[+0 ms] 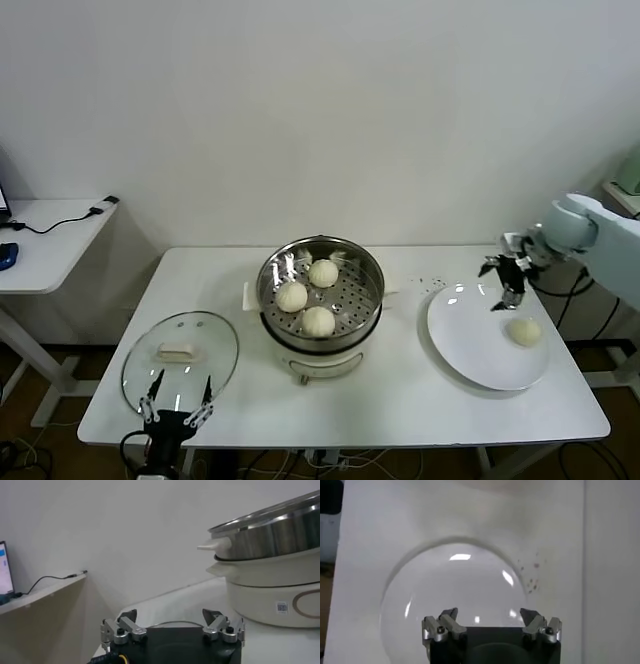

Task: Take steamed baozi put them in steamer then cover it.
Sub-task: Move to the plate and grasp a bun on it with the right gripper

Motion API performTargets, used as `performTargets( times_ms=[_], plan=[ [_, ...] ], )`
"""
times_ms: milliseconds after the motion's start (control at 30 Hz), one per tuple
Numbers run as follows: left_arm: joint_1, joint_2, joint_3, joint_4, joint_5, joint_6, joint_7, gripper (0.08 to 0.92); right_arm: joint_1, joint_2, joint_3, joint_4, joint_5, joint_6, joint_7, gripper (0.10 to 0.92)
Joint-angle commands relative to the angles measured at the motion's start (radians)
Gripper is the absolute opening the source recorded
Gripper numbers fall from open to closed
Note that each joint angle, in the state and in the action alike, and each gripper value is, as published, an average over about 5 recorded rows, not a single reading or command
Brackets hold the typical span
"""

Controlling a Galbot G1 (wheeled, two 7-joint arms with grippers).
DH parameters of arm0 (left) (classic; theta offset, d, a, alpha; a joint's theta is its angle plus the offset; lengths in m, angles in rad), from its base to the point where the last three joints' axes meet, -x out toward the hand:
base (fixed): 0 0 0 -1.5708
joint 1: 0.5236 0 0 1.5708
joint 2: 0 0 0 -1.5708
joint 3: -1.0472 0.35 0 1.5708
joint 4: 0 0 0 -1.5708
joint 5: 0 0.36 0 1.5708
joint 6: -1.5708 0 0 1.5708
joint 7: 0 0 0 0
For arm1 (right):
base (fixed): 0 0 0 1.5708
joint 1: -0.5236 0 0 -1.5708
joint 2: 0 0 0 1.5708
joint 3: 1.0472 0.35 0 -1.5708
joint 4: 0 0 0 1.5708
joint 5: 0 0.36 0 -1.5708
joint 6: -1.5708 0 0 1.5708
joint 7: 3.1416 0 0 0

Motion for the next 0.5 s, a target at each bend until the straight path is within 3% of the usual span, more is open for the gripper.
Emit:
performTargets(
  times_ms=[33,500],
  plan=[
    [0.002,-0.006,0.000,-0.004,0.004,0.004,-0.002,0.823,-0.341,0.016,0.396,-0.243,-0.262,0.127,-0.058,0.823],
    [0.006,-0.012,-0.010,0.001,0.020,0.006,-0.002,0.823,-0.355,0.229,0.562,-0.494,-0.403,0.199,-0.063,0.823]
  ],
)
